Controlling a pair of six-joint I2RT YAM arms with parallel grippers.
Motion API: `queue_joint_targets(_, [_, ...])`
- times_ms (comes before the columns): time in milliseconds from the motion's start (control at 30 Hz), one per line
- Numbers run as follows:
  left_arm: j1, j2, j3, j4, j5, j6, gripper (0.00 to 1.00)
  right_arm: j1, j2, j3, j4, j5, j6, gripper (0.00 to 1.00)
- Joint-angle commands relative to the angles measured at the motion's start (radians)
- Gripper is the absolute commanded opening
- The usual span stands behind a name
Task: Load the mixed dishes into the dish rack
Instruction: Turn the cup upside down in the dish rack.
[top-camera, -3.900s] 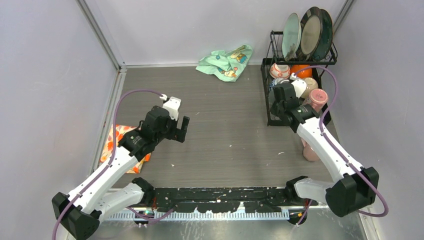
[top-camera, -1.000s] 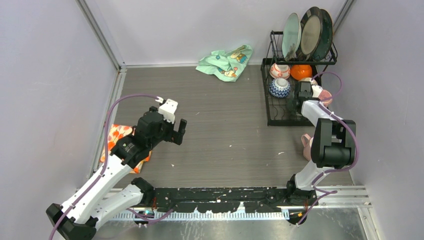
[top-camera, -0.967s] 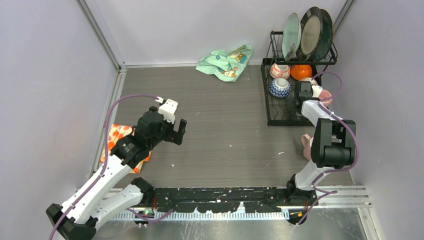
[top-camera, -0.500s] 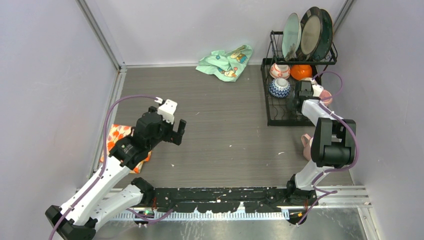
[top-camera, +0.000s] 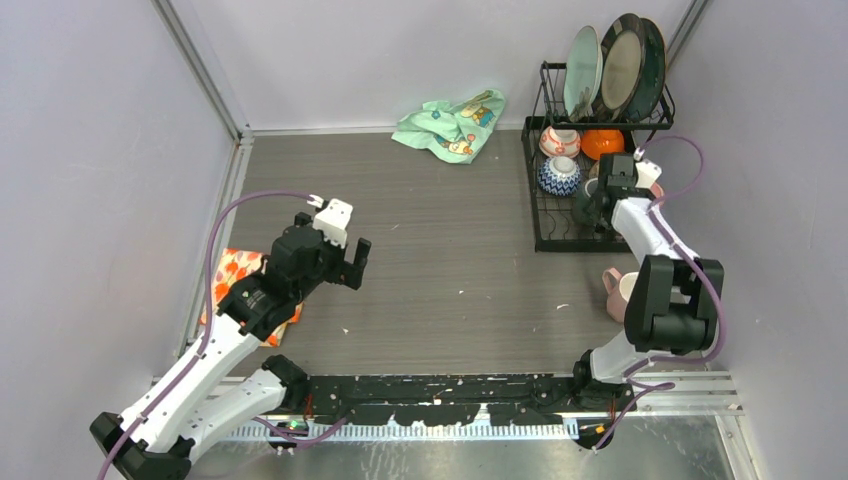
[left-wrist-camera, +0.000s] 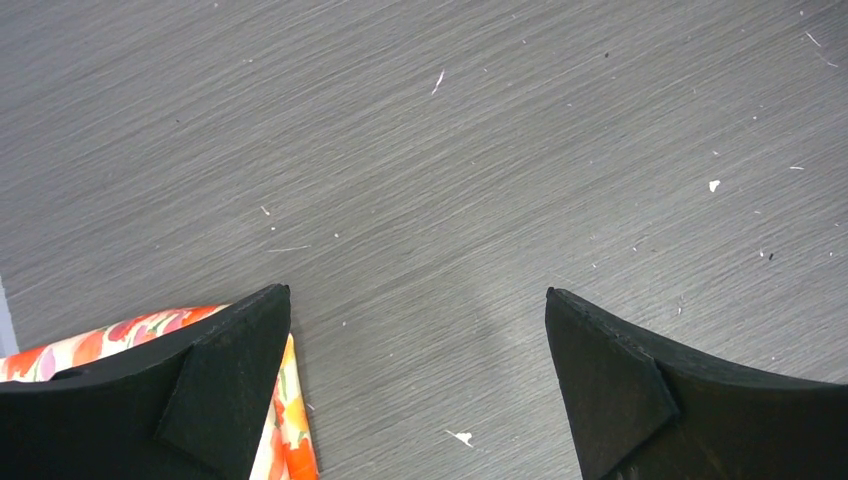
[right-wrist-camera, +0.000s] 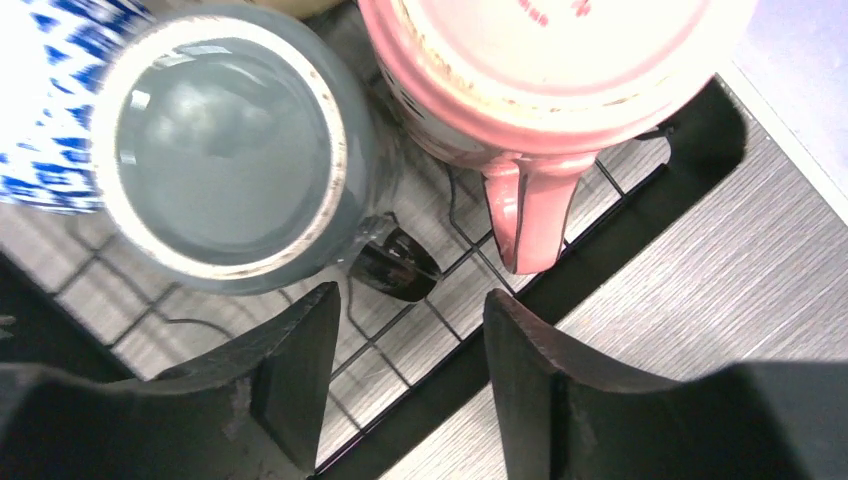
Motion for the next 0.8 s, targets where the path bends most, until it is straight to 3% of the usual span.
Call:
queue_joint_targets(0, [-0.002,-0.018,-0.002,0.057,-0.028,0.013,1.00,-0.003,-0.103,0.074,-0.072,-0.023,0.077,0.63])
queue_joint_targets(133, [-0.002,-0.011,-0.003,0.066,-0.050,0.011,1.00,-0.003,-0.163,0.087,-0.139,-0.102,0.108,0.72])
queue_joint_targets(267, [-0.002,-0.003,0.005,0.058,-0.048,0.001,1.00,-0.003,-0.212,0.140,-0.284,-0.076,0.202,0.72])
queue_joint_targets(400, [-0.001,-0.010,0.004,0.062,-0.049,-0.004,1.00,-0.003,-0.255,0.201,-0.511,0.006,0.433,0.69])
queue_joint_targets(533, [-0.002,-0.020,0.002,0.060,-0.052,-0.004,1.00,-0.003,-0.319,0.205,-0.680,0.022,0.573,0.60])
queue_joint_targets(767, [-0.002,-0.018,0.001,0.063,-0.048,-0.002,1.00,-0.003,-0.441,0.165,-0.800,0.027,0.761,0.60])
